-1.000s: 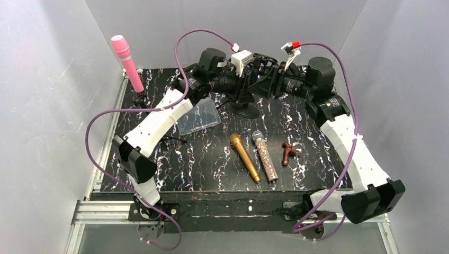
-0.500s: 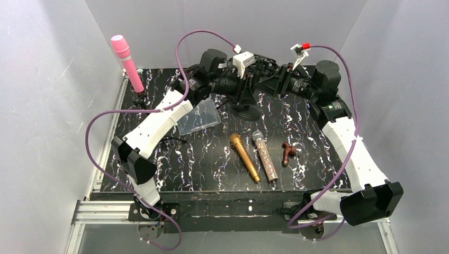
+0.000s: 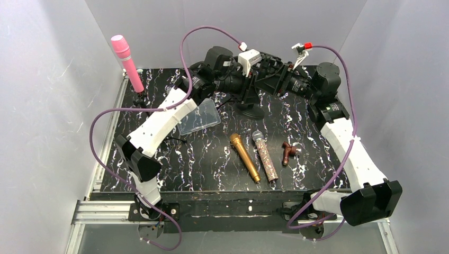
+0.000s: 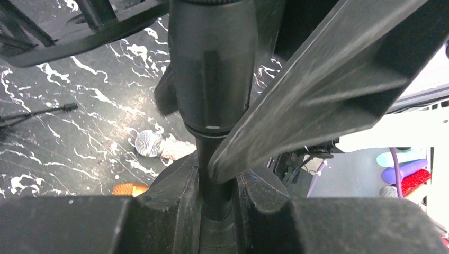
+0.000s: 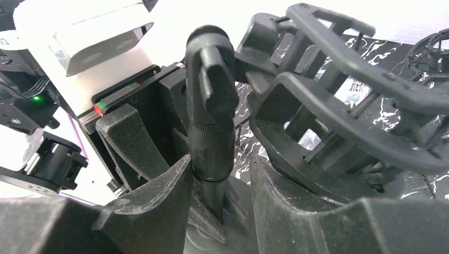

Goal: Remove the microphone from the stand

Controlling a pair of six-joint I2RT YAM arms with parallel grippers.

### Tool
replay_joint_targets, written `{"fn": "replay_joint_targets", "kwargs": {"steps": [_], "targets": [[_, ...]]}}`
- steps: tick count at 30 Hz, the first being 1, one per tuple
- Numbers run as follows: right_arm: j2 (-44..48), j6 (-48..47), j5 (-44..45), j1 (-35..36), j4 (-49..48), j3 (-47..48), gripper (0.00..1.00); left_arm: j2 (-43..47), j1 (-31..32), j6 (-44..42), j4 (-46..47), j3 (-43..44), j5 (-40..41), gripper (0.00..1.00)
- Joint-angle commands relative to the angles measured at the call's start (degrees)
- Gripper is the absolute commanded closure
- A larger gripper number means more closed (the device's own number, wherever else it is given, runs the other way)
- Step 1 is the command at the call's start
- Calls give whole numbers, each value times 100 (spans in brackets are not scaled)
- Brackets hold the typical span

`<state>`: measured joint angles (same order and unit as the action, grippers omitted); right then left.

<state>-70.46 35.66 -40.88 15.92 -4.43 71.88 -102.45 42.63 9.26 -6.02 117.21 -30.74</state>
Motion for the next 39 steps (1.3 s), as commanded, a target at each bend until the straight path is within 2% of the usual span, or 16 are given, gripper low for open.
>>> {"fn": "replay_joint_targets", "kwargs": {"steps": [1,4,7,10,14,15,16,22,23,30,36,39], "targets": [[-44,53,52,74,-236,-190,51,28,224,-204,333,555,-88,100],[-56,46,54,103,-260,-193,53,-73,270,-257,326,627,-3,100],[-65,-98,97,104,-213,-166,60,-117,270,-257,322,630,33,100],[-48,-300,144,104,-173,-163,73,-81,271,-261,306,566,60,100],[-7,-717,343,88,-56,-134,98,42,260,-371,177,465,179,100],[1,-871,401,87,7,-104,99,80,248,-409,127,435,178,96],[5,-1060,545,79,66,-59,99,115,219,-432,82,398,149,90],[-69,-2354,1361,-24,159,81,99,423,-22,-723,-178,74,114,12],[-118,-2461,1514,-50,135,75,99,486,-85,-781,-213,25,117,4],[-739,-3068,1687,-397,-1037,-202,99,933,-606,-1203,-626,-311,27,2],[-1682,-3283,1815,-622,-2476,-539,99,1317,-910,-1435,-842,-777,129,2],[-2177,-3432,2120,-617,-2890,-571,99,1395,-994,-1398,-918,-932,197,2]]}}
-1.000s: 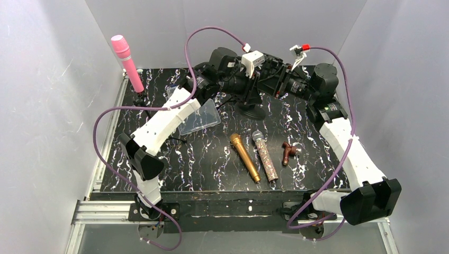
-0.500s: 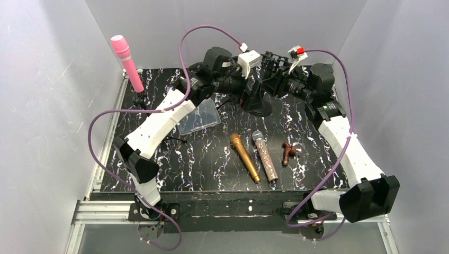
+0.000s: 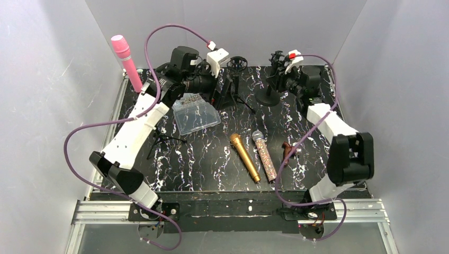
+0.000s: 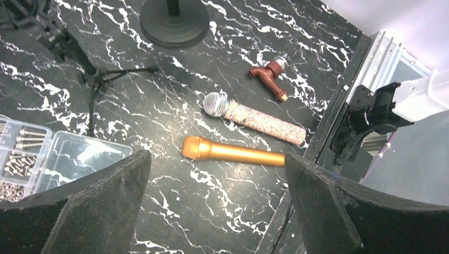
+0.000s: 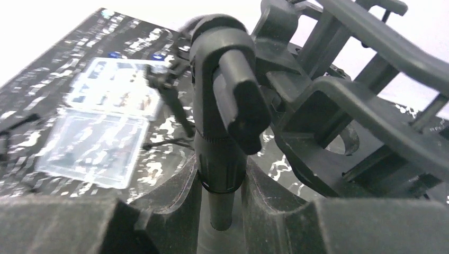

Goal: Remove the microphone from the stand

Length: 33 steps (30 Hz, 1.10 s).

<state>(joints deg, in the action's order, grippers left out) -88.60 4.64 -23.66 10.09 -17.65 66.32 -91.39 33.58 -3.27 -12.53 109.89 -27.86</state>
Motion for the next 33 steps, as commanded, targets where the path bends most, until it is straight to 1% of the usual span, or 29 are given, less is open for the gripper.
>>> {"fn": "replay_joint_targets", "kwargs": {"steps": [1,6,12,15,28,33], "targets": [[-531,-341,510,-34,-1704,-22,99,303,-107,-138,-275,-230,-85,2],[-1316,-790,985,-33,-2237,109,99,279,-160,-42,-259,-241,-141,2],[-1871,-1314,1042,-43,-2295,351,99,167,-170,56,-197,-169,-251,2],[-2062,-1414,1012,-42,-2359,361,99,109,-170,88,-175,-113,-259,2],[-2340,-1200,1114,-46,-2433,313,99,119,-194,200,-128,-89,-264,2],[-2274,-1304,1232,-42,-2700,-89,99,126,-194,229,-95,-115,-305,2]]}}
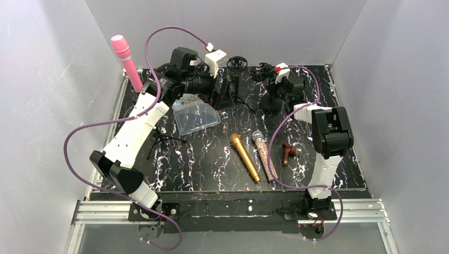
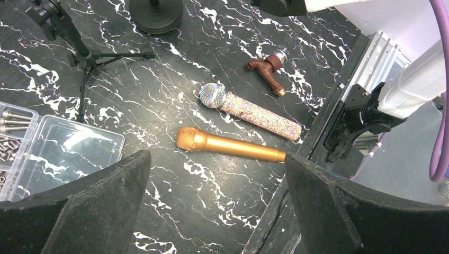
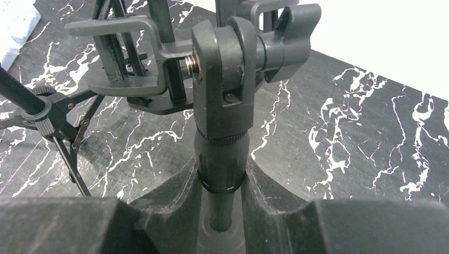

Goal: Remove the microphone from the stand

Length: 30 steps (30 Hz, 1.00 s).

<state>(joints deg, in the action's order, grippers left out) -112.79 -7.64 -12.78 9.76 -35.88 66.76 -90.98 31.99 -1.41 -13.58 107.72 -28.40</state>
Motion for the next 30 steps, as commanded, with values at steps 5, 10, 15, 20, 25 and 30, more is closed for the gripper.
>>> {"fn": "replay_joint_targets", "kwargs": {"steps": [5,10,15,20,25,30], "targets": [[260,-75,281,-14,-1043,-435,88,80,-36,96,44,92,-283,2],[345,-39,396,-9,-704,-399,70,135,-35,97,55,54,-284,2],[440,-83,469,-9,-829,-569,52,262,-35,72,42,-66,-281,2],[571,-238,528,-9,-1006,-764,36,356,-34,10,14,-145,-269,2],[690,-339,566,-9,-1215,-958,31,413,-35,10,7,-199,-266,2],[982,-516,678,-10,-1189,-1129,28,516,-42,-239,-154,-187,-148,2]]}}
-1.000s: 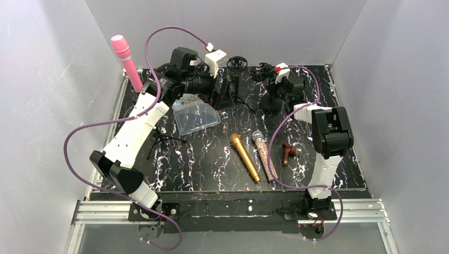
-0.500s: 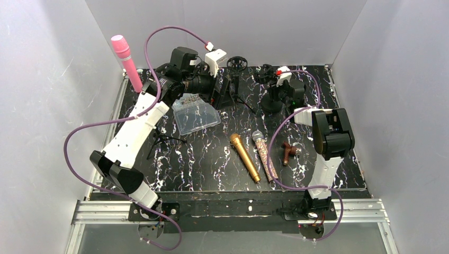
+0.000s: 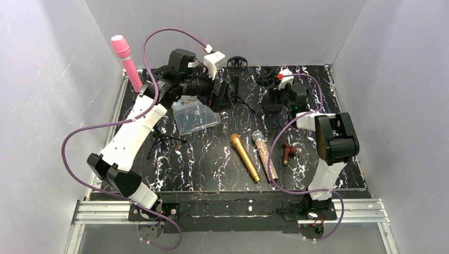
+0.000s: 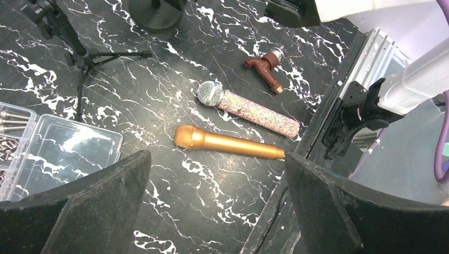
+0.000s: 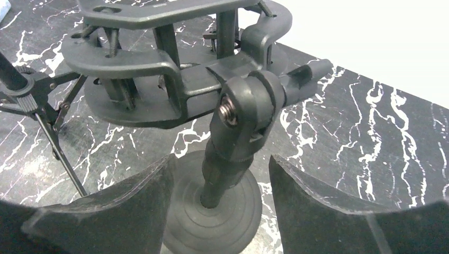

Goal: Remove the microphone from the stand

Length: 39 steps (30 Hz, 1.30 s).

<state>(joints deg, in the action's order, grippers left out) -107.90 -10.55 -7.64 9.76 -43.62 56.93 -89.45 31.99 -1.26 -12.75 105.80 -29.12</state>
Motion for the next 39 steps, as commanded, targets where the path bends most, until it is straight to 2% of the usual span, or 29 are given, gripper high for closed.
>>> {"fn": "replay_joint_targets", "kwargs": {"steps": [1,5,9,13,14,15,16,21,24,27,31,36,39], "targets": [[602,-261,166,-9,-389,-182,26,388,-51,-335,-288,20,10,2],[1025,-364,156,-9,-82,-322,19,462,-79,-789,-650,320,382,2],[1552,-416,214,-17,472,-468,16,507,-86,-1317,-1255,857,756,2],[2238,-400,131,-18,1097,-737,15,778,-86,-1692,-1755,1001,1020,2],[2449,-390,89,-22,1318,-790,14,1901,-83,-1717,-1902,973,1132,2],[2641,-350,42,-18,1554,-826,14,1142,-82,-1720,-2071,876,1268,2],[2865,-311,-1,-16,1834,-828,14,1199,-87,-1716,-2162,700,1446,2],[3765,-272,-468,-9,3370,-459,13,2266,-95,-1642,-2106,-646,2932,1],[4010,-113,-731,11,4281,54,13,2822,-221,-1341,-1960,-1357,4021,1],[4123,18,-904,102,4930,525,12,3276,-505,-1054,-1813,-1872,4670,1],[4085,115,-964,400,5606,1010,12,3695,-706,-832,-1828,-2430,5044,1],[4077,-99,-669,971,5864,1236,12,4037,-928,-374,-1945,-2887,5261,1],[4037,-158,-663,1202,5919,1334,12,4329,-1015,-273,-1388,-3419,5350,1]]}}
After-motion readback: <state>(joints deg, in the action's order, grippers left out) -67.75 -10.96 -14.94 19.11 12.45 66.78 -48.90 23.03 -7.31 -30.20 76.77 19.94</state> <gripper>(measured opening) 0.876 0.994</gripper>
